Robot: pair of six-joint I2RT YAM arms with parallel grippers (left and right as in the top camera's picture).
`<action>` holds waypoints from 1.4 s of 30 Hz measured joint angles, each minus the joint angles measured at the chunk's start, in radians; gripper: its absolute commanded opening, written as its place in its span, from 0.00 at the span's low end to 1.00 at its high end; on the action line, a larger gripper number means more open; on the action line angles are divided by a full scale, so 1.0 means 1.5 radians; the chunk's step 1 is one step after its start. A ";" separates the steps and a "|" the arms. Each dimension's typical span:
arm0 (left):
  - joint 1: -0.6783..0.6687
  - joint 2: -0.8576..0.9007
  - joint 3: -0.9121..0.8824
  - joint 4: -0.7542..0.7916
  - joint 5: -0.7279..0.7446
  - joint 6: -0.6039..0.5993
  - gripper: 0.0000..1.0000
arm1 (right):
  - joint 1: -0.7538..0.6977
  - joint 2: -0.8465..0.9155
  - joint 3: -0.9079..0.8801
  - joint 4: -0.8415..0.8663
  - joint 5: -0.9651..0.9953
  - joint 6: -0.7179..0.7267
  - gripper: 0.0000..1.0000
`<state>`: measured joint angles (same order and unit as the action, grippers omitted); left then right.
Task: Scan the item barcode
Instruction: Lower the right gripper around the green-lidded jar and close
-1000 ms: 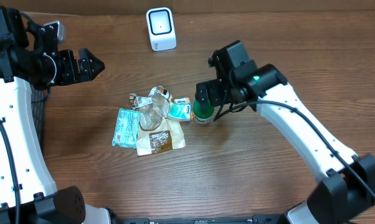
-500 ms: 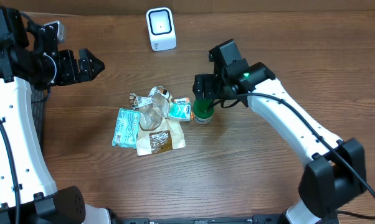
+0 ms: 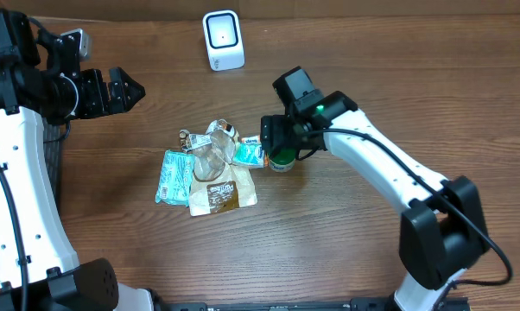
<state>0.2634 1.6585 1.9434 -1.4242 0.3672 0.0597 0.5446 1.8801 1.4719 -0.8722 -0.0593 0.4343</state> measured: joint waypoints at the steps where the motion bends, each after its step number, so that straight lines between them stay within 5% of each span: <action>1: 0.000 0.000 0.000 0.000 0.000 0.000 1.00 | 0.001 0.006 0.000 -0.002 0.000 0.000 0.88; 9: 0.000 0.000 0.000 0.000 0.000 0.000 1.00 | 0.014 0.022 0.000 -0.019 0.001 0.010 0.88; 16: -0.001 0.000 0.000 0.000 0.000 0.000 1.00 | 0.023 0.024 0.000 -0.040 0.005 0.043 0.77; 34: -0.001 0.000 0.000 0.000 0.000 0.000 1.00 | 0.023 0.041 0.000 -0.025 0.048 0.060 0.77; 42: -0.001 0.000 0.000 0.000 0.000 0.000 0.99 | 0.025 0.041 0.000 -0.024 0.066 0.057 0.59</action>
<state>0.2615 1.6585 1.9434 -1.4242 0.3672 0.0601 0.5827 1.9423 1.4719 -0.9081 0.0399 0.5198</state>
